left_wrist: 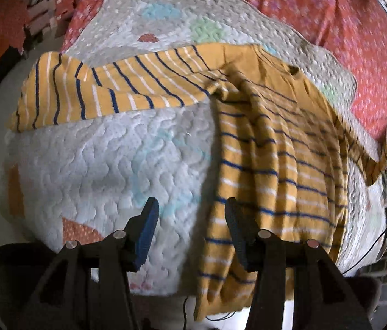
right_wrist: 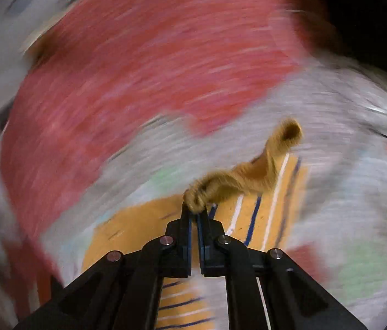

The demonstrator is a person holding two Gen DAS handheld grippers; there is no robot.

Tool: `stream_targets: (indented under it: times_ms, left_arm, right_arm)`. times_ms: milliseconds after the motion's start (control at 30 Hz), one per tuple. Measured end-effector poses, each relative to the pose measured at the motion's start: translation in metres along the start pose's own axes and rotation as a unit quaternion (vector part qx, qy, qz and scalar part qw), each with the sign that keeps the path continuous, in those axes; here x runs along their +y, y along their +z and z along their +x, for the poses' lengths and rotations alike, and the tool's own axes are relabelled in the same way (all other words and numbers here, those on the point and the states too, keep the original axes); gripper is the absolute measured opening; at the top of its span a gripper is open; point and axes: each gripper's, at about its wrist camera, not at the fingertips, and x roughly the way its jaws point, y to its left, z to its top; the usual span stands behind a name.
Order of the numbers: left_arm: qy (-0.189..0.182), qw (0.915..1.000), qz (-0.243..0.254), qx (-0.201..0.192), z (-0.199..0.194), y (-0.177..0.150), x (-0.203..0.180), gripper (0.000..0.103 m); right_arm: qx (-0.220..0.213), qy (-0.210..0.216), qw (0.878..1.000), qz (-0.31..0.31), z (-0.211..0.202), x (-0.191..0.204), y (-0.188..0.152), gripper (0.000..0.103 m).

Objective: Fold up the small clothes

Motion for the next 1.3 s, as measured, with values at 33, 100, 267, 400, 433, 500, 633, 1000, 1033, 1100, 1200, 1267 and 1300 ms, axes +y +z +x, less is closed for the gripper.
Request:
stream_targets:
  times_ms: [33, 100, 267, 400, 433, 500, 633, 1000, 1033, 1100, 1200, 1267, 1300]
  left_arm:
    - [-0.006, 1.0, -0.004, -0.004, 0.002, 0.003, 0.005, 0.049]
    - [-0.011, 0.9998, -0.002, -0.017, 0.007, 0.011, 0.015, 0.049]
    - [-0.01, 0.9981, -0.001, -0.061, 0.014, 0.039, 0.042, 0.049]
    - [-0.041, 0.9968, -0.04, -0.056, 0.022, 0.047, 0.07, 0.053]
    - [-0.052, 0.9962, -0.053, -0.046, 0.027, 0.048, 0.076, 0.053]
    - [-0.074, 0.9942, -0.068, -0.038, 0.032, 0.051, 0.083, 0.053]
    - [-0.087, 0.9927, -0.074, -0.041, 0.033, 0.053, 0.082, 0.059]
    - [-0.086, 0.986, -0.128, -0.063, 0.024, 0.053, 0.107, 0.059]
    - [-0.084, 0.9847, -0.136, -0.068, 0.022, 0.053, 0.112, 0.059]
    - [-0.077, 0.9807, -0.16, -0.082, 0.015, 0.053, 0.125, 0.059]
    - [-0.073, 0.9732, -0.197, -0.093, 0.009, 0.052, 0.146, 0.06]
    - [-0.065, 0.9718, -0.206, -0.095, 0.007, 0.05, 0.154, 0.06]
    - [-0.06, 0.9731, -0.203, -0.091, 0.008, 0.05, 0.155, 0.06]
  right_arm:
    - [0.017, 0.018, 0.999, -0.026, 0.015, 0.033, -0.009, 0.005]
    - [0.057, 0.05, 0.994, -0.076, 0.052, 0.098, -0.036, 0.005]
    - [0.153, 0.079, 0.972, -0.157, 0.147, 0.215, -0.123, 0.004]
    - [0.195, 0.069, 0.956, -0.208, 0.194, 0.26, -0.179, 0.004]
    - [0.202, 0.066, 0.953, -0.217, 0.202, 0.266, -0.19, 0.004]
    - [0.219, 0.064, 0.943, -0.244, 0.215, 0.275, -0.207, 0.007]
    - [0.258, 0.063, 0.917, -0.298, 0.218, 0.277, -0.241, 0.013]
    - [0.234, 0.071, 0.927, -0.284, 0.192, 0.278, -0.22, 0.035]
    - [0.231, 0.062, 0.928, -0.285, 0.194, 0.279, -0.221, 0.035]
    - [0.225, 0.049, 0.929, -0.289, 0.2, 0.285, -0.225, 0.035]
    - [0.212, 0.018, 0.938, -0.275, 0.209, 0.284, -0.223, 0.035]
    - [0.194, -0.007, 0.943, -0.27, 0.203, 0.269, -0.205, 0.035]
    - [0.181, -0.025, 0.945, -0.273, 0.198, 0.259, -0.195, 0.035]
